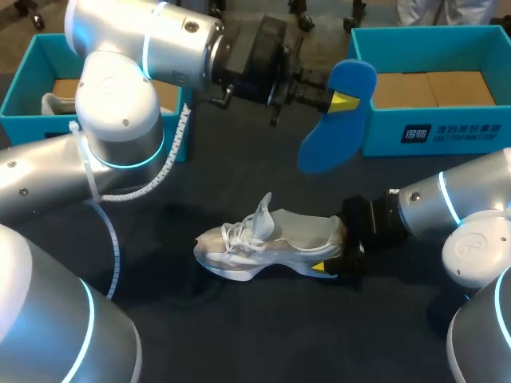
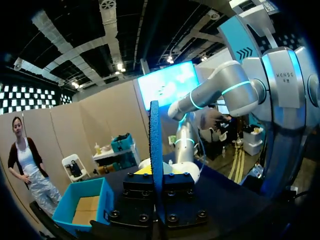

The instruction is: Take the shoe out of the shoebox, open the shoe tongue, remove and reinsert the insole, then place the shoe into the shoebox

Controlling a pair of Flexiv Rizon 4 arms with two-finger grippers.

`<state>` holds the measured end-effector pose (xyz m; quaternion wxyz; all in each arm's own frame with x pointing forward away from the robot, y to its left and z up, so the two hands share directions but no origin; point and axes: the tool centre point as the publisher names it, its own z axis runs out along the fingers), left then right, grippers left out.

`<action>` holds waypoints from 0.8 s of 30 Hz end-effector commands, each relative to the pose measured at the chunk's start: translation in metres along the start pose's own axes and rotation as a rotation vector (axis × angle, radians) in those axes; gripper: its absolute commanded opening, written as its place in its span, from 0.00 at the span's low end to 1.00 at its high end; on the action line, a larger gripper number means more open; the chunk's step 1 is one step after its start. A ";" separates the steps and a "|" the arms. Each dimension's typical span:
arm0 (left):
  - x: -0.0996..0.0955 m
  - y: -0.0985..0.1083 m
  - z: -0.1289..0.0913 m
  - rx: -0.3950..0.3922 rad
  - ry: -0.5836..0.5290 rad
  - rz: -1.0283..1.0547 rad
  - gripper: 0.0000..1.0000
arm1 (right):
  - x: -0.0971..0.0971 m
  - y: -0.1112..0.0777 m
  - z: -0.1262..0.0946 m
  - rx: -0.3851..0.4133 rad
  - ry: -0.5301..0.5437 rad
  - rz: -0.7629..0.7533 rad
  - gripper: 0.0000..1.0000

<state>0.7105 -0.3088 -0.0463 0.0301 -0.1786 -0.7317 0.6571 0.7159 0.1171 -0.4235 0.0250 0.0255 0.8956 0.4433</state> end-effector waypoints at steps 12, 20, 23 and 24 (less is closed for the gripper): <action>0.022 -0.074 0.007 0.199 -0.183 -0.635 0.00 | 0.002 0.000 0.002 0.004 -0.001 0.000 0.00; 0.037 -0.092 -0.003 0.226 -0.182 -0.764 0.00 | 0.002 0.000 0.002 0.004 -0.001 0.000 0.00; 0.042 -0.097 -0.007 0.230 -0.181 -0.773 0.00 | 0.002 0.000 0.002 0.004 -0.001 0.000 0.00; 0.048 -0.099 -0.010 0.227 -0.171 -0.785 0.00 | 0.002 0.000 0.002 0.004 -0.001 0.000 0.00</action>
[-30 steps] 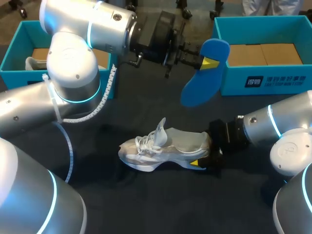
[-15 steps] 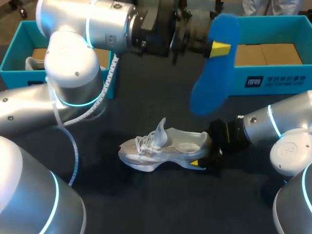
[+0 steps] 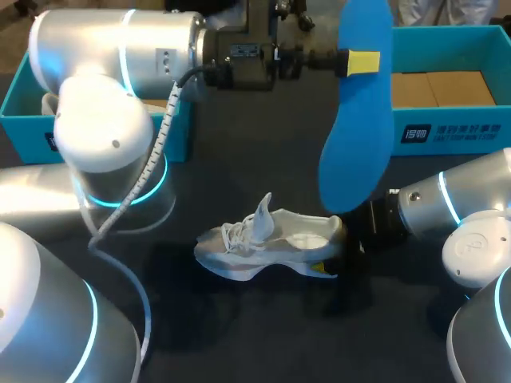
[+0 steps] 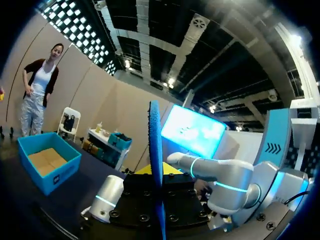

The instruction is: Take the shoe out of the shoebox, open the shoe tongue, remove and reinsert the insole, then place the shoe into the shoebox

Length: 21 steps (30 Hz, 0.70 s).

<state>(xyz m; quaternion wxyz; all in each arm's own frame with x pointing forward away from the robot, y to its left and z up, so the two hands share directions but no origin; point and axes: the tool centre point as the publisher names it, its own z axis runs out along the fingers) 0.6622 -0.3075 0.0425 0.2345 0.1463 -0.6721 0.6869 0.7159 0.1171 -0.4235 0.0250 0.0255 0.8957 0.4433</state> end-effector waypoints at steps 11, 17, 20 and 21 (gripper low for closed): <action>0.036 0.021 -0.034 0.018 -0.025 -0.077 0.00 | 0.002 0.000 0.002 0.004 -0.001 0.000 0.00; 0.038 0.027 -0.044 0.028 -0.015 -0.107 0.00 | 0.002 0.000 0.002 0.004 -0.001 0.000 0.00; 0.037 0.028 -0.049 0.039 -0.010 -0.126 0.00 | 0.002 0.000 0.002 0.004 -0.001 0.000 0.00; 0.035 0.028 -0.050 0.047 -0.009 -0.137 0.00 | 0.002 0.000 0.002 0.004 -0.001 0.000 0.00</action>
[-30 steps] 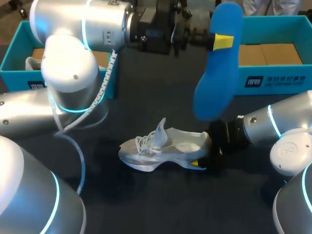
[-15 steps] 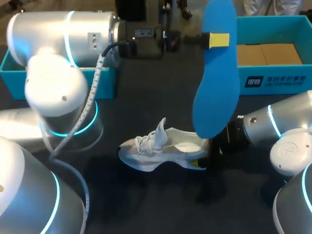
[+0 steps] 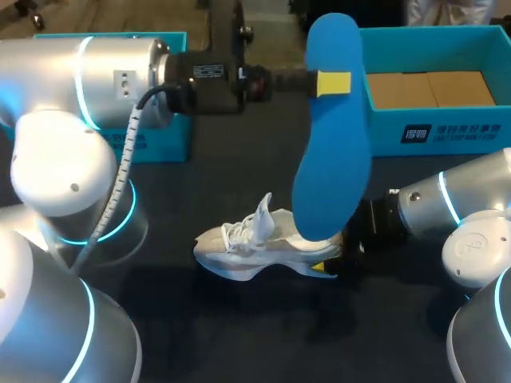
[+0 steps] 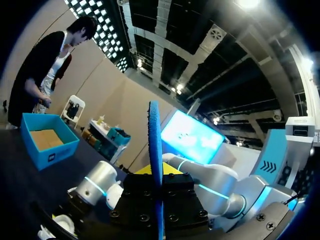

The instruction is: Take the shoe out of the shoebox, open the shoe tongue, remove and reinsert the insole, then place the shoe into the shoebox

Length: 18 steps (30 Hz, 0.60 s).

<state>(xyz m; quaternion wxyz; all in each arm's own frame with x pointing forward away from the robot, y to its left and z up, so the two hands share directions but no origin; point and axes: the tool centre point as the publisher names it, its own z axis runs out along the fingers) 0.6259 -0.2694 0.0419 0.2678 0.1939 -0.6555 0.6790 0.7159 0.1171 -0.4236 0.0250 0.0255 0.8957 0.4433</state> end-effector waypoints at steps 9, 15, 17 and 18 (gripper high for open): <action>-0.009 0.011 -0.016 0.036 0.042 -0.102 0.00 | 0.002 0.000 0.002 0.004 -0.001 0.000 0.00; -0.010 0.012 -0.017 0.052 0.043 -0.123 0.00 | 0.002 0.000 0.002 0.004 -0.001 0.000 0.00; -0.010 0.012 -0.017 0.052 0.043 -0.123 0.00 | 0.002 0.000 0.002 0.004 -0.001 0.000 0.00; -0.010 0.012 -0.017 0.052 0.043 -0.123 0.00 | 0.002 0.000 0.002 0.004 -0.001 0.000 0.00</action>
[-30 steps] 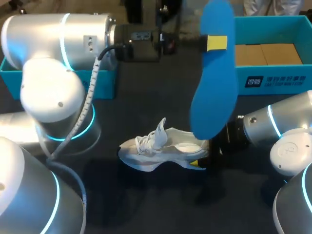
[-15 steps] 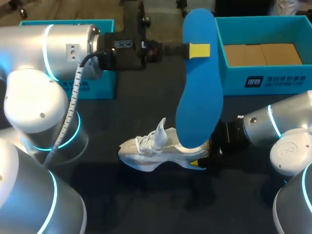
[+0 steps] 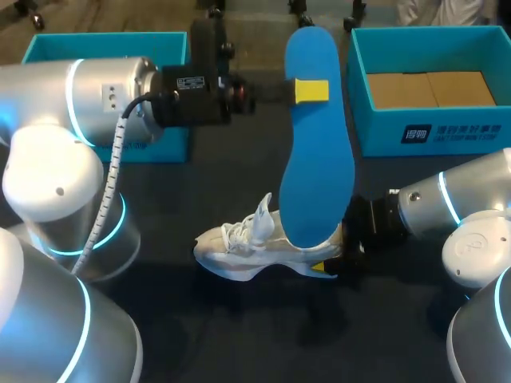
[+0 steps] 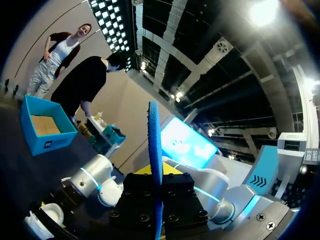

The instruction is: Take the shoe out of the shoebox, open the shoe tongue, remove and reinsert the insole, then place the shoe into the shoebox

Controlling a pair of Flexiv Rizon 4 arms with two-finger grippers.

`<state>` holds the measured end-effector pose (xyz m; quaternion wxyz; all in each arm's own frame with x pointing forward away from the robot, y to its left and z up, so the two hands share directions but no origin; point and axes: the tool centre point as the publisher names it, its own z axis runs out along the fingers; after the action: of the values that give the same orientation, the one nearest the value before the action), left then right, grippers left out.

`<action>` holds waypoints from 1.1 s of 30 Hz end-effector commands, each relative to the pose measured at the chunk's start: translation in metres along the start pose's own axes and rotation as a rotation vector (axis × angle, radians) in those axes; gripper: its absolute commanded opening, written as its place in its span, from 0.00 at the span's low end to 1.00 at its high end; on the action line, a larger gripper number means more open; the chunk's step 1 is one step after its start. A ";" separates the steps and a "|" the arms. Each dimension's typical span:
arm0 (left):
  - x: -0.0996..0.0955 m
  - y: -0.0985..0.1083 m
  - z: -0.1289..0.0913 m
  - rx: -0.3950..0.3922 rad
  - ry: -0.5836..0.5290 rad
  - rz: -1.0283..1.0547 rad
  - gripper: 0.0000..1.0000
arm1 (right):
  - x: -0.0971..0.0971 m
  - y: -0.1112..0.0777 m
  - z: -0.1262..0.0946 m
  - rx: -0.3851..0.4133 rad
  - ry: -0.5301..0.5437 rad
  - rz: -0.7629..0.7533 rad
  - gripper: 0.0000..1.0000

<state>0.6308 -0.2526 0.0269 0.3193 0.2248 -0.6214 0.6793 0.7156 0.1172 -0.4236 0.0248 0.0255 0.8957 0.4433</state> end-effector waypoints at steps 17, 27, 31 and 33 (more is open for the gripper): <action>0.000 0.003 0.001 0.009 0.000 0.001 0.00 | 0.000 -0.001 -0.010 0.031 -0.010 0.026 1.00; 0.000 0.003 0.001 0.009 0.000 0.001 0.00 | 0.003 0.013 -0.036 0.157 0.016 0.041 1.00; 0.000 0.003 0.001 0.009 0.000 0.001 0.00 | 0.004 0.023 -0.044 0.217 0.021 0.034 1.00; 0.000 0.003 0.001 0.009 0.000 0.001 0.00 | 0.004 0.028 -0.048 0.253 0.022 0.032 1.00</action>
<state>0.6293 -0.2526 0.0266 0.3183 0.2258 -0.6207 0.6801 0.7105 0.0978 -0.3873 0.0096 0.0376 0.9242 0.3799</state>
